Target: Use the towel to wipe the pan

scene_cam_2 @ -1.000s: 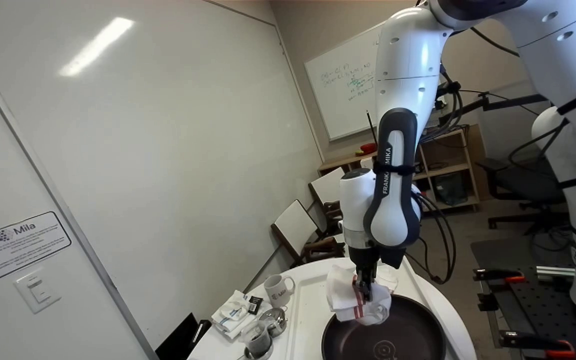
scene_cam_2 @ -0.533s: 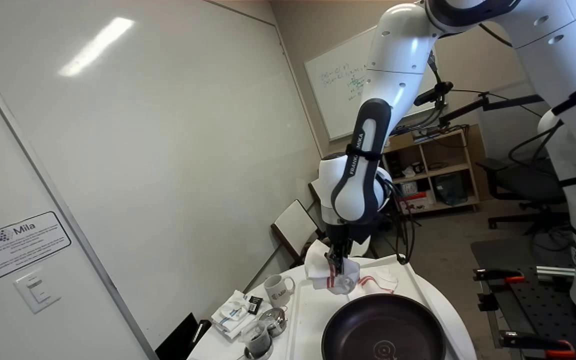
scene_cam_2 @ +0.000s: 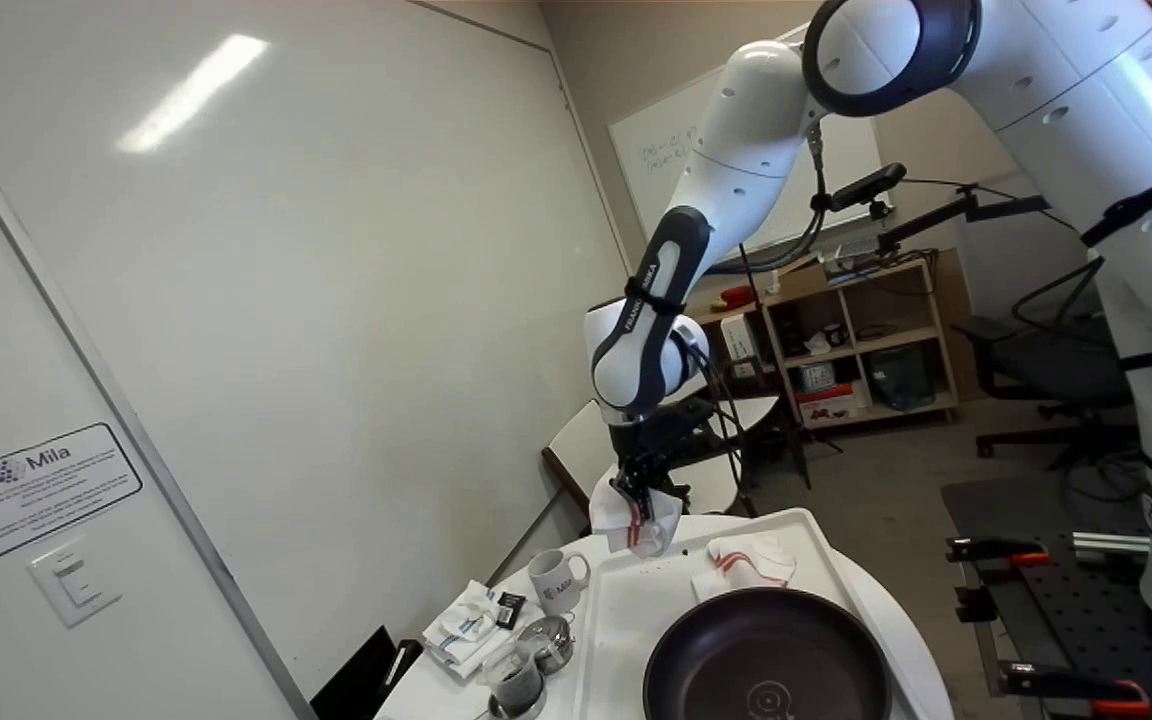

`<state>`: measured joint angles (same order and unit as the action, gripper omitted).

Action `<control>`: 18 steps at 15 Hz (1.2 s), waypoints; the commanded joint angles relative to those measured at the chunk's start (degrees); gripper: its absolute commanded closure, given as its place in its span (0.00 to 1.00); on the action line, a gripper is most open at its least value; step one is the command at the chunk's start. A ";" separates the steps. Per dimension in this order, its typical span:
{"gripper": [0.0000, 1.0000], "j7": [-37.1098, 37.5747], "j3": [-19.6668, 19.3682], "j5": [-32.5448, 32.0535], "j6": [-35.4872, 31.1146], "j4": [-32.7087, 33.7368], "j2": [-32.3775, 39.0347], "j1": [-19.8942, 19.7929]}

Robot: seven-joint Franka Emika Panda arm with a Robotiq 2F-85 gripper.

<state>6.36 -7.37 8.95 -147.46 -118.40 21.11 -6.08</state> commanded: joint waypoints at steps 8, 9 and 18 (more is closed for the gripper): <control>0.90 7.54 0.84 1.85 18.08 26.78 20.18 -2.22; 0.90 8.13 0.90 2.00 19.18 28.34 21.41 -2.27; 0.90 0.37 0.23 -4.33 23.39 32.34 25.39 -1.78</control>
<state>10.17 -7.07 7.57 -126.66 -88.10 45.47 -7.56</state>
